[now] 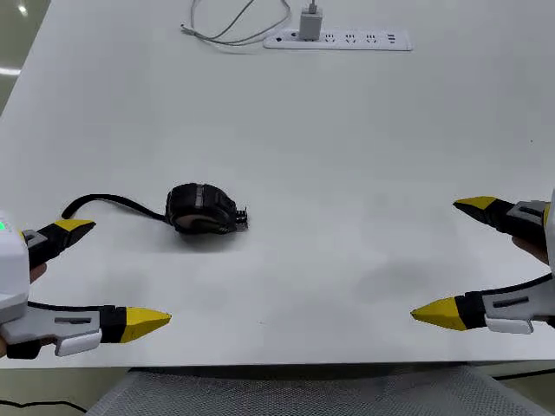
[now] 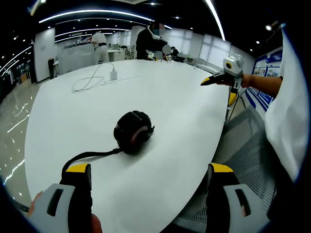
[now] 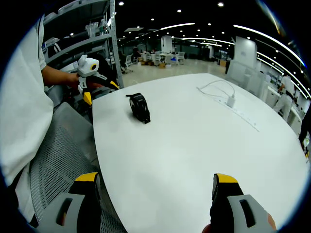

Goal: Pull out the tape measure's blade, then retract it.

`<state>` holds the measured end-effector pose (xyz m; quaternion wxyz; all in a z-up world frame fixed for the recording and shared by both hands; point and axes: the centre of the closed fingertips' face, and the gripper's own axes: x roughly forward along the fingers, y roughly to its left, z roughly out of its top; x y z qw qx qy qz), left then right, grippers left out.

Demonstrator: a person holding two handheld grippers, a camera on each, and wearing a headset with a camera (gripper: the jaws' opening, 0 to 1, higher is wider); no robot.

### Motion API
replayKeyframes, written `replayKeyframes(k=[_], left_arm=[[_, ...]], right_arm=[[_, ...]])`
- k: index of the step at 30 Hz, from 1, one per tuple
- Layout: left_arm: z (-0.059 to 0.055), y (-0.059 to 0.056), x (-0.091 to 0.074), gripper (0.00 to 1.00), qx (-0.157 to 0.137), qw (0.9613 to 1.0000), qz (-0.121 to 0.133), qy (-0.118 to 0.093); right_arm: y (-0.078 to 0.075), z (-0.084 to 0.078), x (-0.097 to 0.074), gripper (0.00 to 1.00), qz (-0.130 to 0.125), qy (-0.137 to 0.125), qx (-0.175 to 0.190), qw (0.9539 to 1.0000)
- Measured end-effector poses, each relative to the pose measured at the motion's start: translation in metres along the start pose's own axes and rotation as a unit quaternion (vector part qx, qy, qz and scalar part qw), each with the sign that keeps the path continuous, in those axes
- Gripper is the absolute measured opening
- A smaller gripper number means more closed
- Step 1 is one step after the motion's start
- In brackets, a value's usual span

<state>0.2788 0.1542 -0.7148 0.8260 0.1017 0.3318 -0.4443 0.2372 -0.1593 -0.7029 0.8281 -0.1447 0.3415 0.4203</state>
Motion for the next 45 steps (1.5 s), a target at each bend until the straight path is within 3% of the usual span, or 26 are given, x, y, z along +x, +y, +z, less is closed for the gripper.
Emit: replayKeyframes(k=[23, 34, 39, 45], left_arm=[[0.007, 0.005, 0.005, 0.96, 0.011, 0.9999, -0.002, -0.006], [0.007, 0.007, 0.008, 0.96, 0.020, 0.9998, -0.004, -0.003], [0.008, 0.007, 0.011, 0.89, 0.024, 0.9997, -0.007, 0.004], [0.009, 0.010, 0.016, 0.90, 0.032, 0.9994, -0.011, 0.011]], right_arm=[[-0.003, 0.003, 0.011, 0.95, 0.010, -0.001, -0.007, 0.9999], [-0.004, 0.005, 0.017, 0.95, 0.014, -0.001, -0.011, 0.9998], [-0.003, 0.007, 0.021, 0.95, 0.019, -0.001, -0.014, 0.9997], [-0.003, 0.010, 0.028, 0.95, 0.029, 0.002, -0.019, 0.9994]])
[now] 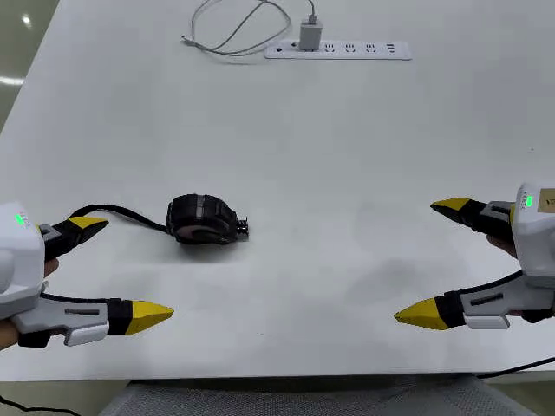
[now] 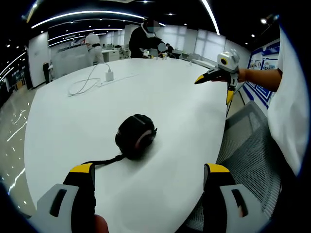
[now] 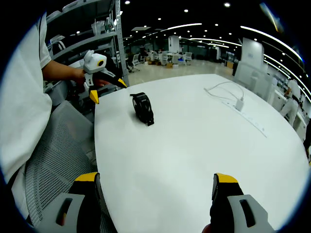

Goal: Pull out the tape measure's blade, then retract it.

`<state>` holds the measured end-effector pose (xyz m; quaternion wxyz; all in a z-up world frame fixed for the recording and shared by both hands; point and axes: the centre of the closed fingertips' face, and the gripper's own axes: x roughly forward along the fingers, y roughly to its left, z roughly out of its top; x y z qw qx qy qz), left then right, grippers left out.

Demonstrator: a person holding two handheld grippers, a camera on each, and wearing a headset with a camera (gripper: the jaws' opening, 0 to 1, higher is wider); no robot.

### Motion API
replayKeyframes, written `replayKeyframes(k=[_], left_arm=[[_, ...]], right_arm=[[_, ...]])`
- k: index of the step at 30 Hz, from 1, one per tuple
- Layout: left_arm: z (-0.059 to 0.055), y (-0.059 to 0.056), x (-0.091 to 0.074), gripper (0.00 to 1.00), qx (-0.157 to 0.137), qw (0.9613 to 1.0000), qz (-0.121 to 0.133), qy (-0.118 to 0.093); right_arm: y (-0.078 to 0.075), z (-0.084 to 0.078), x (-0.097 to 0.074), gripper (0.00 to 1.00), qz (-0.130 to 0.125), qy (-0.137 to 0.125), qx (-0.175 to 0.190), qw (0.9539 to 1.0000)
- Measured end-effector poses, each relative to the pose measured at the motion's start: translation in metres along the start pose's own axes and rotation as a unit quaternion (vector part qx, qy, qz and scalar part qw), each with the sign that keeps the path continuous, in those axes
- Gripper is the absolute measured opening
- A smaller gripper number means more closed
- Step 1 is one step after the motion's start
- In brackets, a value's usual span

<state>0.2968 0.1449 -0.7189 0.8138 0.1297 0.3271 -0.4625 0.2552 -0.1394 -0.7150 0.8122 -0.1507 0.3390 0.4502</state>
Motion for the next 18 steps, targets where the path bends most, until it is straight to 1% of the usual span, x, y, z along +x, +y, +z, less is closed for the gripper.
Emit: replayKeyframes(k=[8, 12, 18], left_arm=[[0.005, 0.004, 0.007, 0.89, 0.012, 0.9999, -0.008, 0.007], [0.009, 0.005, 0.010, 0.88, 0.018, 0.9997, -0.013, 0.007], [0.010, 0.007, 0.018, 0.88, 0.029, 0.9994, -0.017, 0.011]], right_arm=[[-0.002, 0.005, 0.010, 0.94, 0.011, 0.001, -0.007, 0.9999], [-0.003, 0.006, 0.016, 0.94, 0.019, 0.004, -0.013, 0.9997], [-0.006, 0.010, 0.026, 0.94, 0.029, 0.006, -0.021, 0.9993]])
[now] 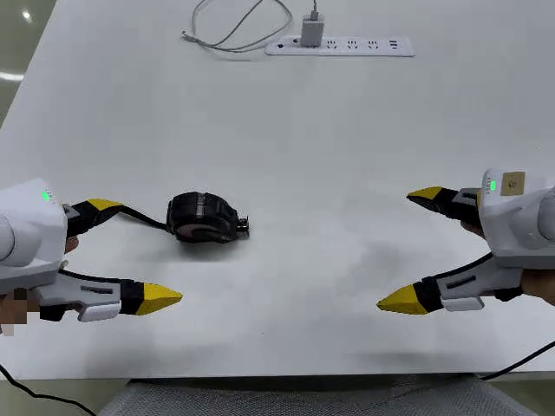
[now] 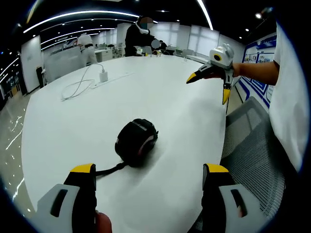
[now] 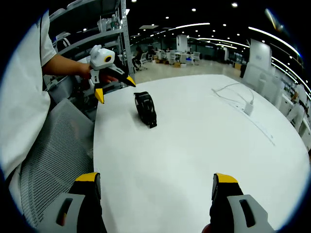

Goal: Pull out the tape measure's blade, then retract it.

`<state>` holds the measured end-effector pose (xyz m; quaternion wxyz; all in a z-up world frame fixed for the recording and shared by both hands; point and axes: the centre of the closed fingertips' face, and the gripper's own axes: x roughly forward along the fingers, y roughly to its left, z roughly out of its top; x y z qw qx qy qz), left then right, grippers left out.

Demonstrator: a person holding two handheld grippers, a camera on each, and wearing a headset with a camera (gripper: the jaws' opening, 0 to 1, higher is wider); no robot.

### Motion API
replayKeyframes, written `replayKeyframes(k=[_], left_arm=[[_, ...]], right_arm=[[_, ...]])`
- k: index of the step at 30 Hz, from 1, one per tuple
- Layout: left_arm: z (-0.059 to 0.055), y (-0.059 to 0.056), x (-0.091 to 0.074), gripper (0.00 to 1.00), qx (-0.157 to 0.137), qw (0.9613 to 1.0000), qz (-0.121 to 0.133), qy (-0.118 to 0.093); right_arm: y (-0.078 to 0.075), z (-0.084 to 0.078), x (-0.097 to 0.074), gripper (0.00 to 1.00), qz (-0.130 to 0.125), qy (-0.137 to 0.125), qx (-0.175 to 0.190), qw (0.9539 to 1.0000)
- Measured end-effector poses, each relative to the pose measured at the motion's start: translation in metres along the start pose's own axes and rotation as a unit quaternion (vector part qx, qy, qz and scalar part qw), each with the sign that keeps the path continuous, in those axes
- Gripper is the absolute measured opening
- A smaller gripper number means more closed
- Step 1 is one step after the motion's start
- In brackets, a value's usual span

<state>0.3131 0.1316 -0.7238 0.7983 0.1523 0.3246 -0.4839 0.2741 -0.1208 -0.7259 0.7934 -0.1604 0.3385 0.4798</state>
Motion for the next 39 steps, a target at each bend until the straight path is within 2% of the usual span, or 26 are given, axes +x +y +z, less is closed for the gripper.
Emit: replayKeyframes(k=[18, 35, 39], left_arm=[[0.002, 0.009, 0.015, 0.90, 0.012, 0.9998, -0.011, 0.011], [-0.004, 0.015, 0.036, 0.89, 0.034, 0.9985, -0.024, 0.037], [-0.006, 0.017, 0.041, 0.84, 0.050, 0.9972, -0.028, 0.049]], right_arm=[[-0.007, 0.023, 0.027, 0.94, 0.026, -0.010, -0.017, 0.9995], [-0.006, 0.034, 0.059, 0.94, 0.058, -0.014, -0.022, 0.9980], [-0.005, 0.036, 0.067, 0.93, 0.065, -0.012, -0.030, 0.9974]])
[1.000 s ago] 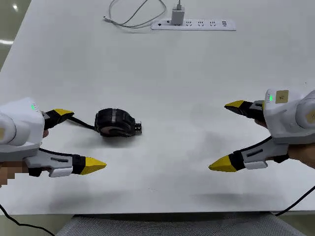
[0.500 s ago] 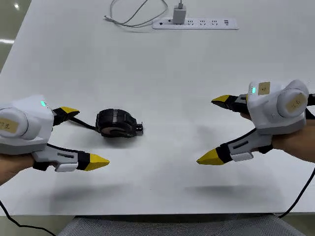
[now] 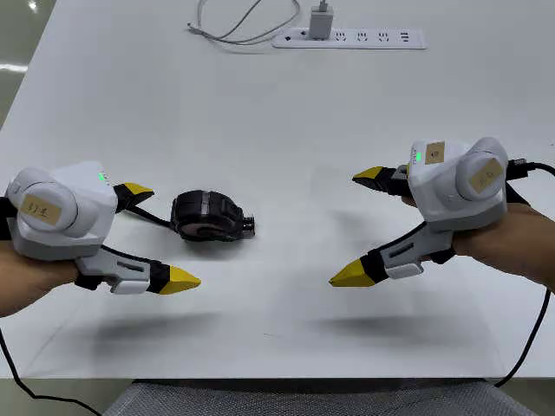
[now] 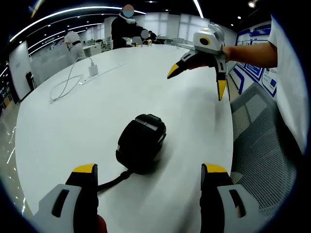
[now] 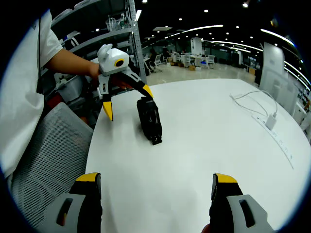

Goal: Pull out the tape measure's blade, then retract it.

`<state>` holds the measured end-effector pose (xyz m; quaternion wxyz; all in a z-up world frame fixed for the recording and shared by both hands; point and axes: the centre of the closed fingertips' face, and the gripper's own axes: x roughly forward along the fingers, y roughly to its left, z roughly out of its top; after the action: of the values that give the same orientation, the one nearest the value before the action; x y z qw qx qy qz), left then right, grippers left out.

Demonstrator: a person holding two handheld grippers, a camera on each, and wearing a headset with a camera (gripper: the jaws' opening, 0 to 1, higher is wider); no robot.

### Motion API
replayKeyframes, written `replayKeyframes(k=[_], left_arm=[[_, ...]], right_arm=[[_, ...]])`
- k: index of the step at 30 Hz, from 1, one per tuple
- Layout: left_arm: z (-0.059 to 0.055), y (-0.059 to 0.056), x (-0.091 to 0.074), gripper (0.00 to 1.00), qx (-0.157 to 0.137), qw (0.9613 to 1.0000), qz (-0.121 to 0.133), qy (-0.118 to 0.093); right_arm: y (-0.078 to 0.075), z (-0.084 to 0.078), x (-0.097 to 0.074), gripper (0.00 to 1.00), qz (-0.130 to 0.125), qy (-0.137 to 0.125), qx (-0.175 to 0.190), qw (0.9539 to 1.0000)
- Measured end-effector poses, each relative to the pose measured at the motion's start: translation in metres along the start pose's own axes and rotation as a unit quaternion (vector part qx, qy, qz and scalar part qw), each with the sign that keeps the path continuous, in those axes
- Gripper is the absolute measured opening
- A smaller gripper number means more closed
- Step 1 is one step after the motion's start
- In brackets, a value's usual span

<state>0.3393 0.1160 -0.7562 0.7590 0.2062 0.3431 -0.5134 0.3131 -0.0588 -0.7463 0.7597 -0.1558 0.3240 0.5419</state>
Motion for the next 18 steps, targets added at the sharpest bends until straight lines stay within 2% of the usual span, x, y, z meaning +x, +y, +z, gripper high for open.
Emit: replayKeyframes(k=[4, 14, 18], left_arm=[[-0.001, 0.003, 0.004, 0.77, 0.010, 0.9999, -0.011, 0.007], [0.001, 0.009, 0.018, 0.70, 0.045, 0.9978, -0.034, 0.034], [0.002, 0.012, 0.022, 0.61, 0.053, 0.9968, -0.042, 0.042]], right_arm=[[-0.001, 0.002, 0.007, 0.92, 0.007, 0.000, -0.003, 1.0000], [-0.005, 0.005, 0.025, 0.89, 0.023, 0.007, -0.010, 0.9997], [-0.007, 0.007, 0.031, 0.88, 0.029, 0.005, -0.010, 0.9995]])
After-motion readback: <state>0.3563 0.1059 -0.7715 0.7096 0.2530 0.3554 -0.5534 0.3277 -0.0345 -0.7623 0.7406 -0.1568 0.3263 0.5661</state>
